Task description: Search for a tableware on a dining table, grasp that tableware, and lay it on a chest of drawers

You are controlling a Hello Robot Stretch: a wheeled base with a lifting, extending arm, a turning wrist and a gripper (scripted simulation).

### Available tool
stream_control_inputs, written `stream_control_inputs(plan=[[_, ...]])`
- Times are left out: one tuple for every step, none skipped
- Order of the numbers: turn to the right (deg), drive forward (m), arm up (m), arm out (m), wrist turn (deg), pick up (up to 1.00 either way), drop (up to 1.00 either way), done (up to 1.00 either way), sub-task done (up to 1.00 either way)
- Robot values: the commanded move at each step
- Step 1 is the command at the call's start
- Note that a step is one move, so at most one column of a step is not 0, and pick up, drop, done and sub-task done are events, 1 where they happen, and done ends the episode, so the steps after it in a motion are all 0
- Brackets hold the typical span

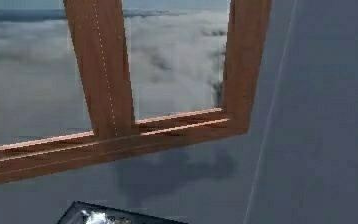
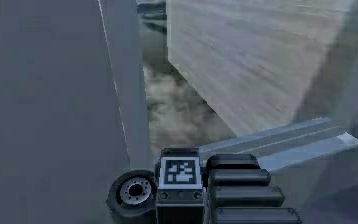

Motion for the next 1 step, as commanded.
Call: stream_control_inputs(plan=[[-45.0, 0.0, 0.0, 0.0, 0.0, 0.0, 0.0, 0.0, 0.0]])
